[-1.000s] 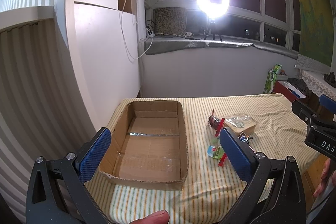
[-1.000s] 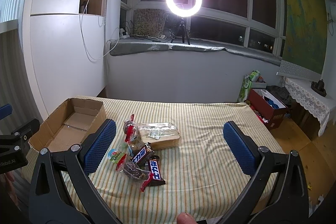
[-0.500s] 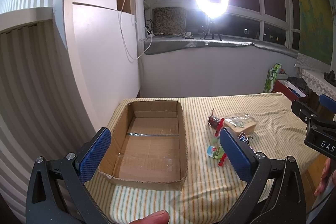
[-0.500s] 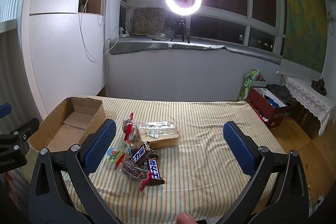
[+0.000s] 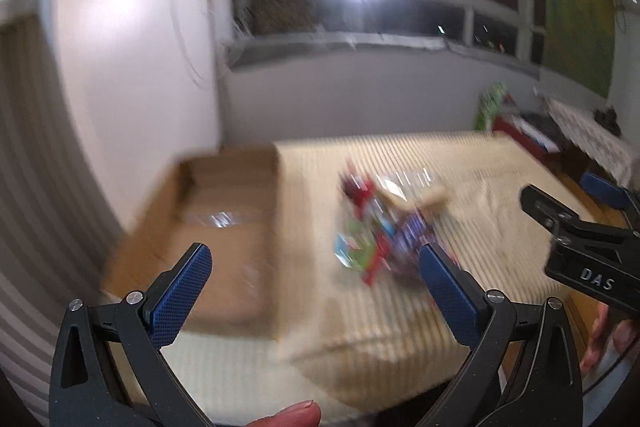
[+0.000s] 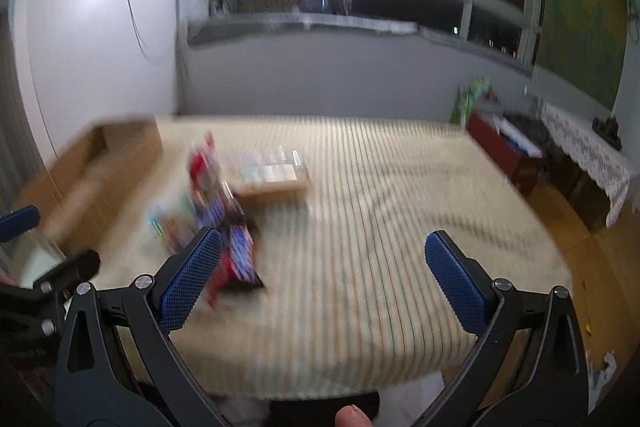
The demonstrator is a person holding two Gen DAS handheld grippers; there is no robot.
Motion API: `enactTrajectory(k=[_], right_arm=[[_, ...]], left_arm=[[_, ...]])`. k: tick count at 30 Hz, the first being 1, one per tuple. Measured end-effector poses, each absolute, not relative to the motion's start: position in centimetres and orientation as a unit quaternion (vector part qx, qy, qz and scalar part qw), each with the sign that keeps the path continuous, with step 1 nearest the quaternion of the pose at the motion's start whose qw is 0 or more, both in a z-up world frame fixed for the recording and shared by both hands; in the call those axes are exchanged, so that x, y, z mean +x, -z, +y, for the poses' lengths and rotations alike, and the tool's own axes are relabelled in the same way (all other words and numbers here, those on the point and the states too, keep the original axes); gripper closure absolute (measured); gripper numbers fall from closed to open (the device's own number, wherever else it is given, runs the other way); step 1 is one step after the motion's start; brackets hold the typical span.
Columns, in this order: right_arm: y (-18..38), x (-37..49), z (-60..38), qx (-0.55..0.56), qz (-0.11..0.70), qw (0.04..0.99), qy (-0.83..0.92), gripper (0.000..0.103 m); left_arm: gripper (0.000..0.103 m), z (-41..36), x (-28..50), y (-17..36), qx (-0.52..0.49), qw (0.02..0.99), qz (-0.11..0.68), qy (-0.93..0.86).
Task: Organize snacks
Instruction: 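Grasp the blue chocolate bar with the right tool while the left tool grasps the chocolate bag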
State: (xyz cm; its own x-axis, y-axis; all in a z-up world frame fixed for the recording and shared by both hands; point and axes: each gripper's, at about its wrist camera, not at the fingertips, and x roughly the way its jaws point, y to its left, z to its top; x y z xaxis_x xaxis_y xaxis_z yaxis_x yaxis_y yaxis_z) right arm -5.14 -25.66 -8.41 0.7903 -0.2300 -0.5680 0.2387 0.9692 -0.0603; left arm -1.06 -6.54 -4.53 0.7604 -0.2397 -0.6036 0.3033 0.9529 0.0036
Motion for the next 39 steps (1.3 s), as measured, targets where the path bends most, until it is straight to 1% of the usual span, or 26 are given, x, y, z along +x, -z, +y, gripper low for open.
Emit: enactTrajectory(k=[4,7,13,16,20,24,27,28,30,34,37,39], right_arm=[[13.4,-5.7,-27.6,0.016,0.354,0.927,0.120,0.000],[15.0,-6.0,-27.9,0.015,0.365,0.925,0.105,0.000],[15.6,-4.8,-27.9,0.010,0.346,0.937,0.044,0.000],[16.1,-3.5,-27.9,0.003,0.351,0.936,0.005,0.000],[16.0,-2.1,-27.4,-0.006,0.354,0.935,-0.035,0.005],[15.7,-0.2,-25.8,-0.029,0.347,0.935,-0.070,0.005],[16.1,1.2,-25.1,-0.026,0.357,0.930,-0.090,0.011],[16.2,1.6,-24.9,-0.023,0.356,0.930,-0.093,0.016],[16.4,2.4,-24.7,-0.017,0.358,0.928,-0.101,0.022],[16.4,2.2,-24.9,-0.015,0.357,0.927,-0.112,0.024],[16.6,1.5,-25.9,-0.013,0.361,0.926,-0.108,0.031],[16.5,1.4,-25.7,-0.020,0.359,0.927,-0.108,0.031]], left_arm=[[0.000,-8.9,-1.3,10.0,0.068,0.910,0.366,0.182],[0.000,-9.6,-1.6,12.4,0.079,0.900,0.384,0.193],[0.000,-9.6,-0.2,13.1,0.068,0.900,0.379,0.204],[0.001,-10.0,1.2,13.3,0.049,0.899,0.377,0.217],[0.001,-10.2,2.7,13.1,0.017,0.893,0.382,0.239],[0.001,-10.1,3.4,12.8,0.005,0.887,0.386,0.255],[0.001,-9.4,3.7,12.4,-0.012,0.879,0.394,0.268],[0.001,-9.2,3.8,12.4,-0.014,0.878,0.396,0.268],[0.001,-8.7,4.0,12.5,-0.019,0.877,0.401,0.265],[0.001,-8.3,4.6,12.6,-0.029,0.878,0.405,0.253],[0.002,-8.6,5.1,12.8,-0.028,0.878,0.407,0.249],[0.002,-9.2,5.4,13.0,-0.023,0.880,0.404,0.248]])
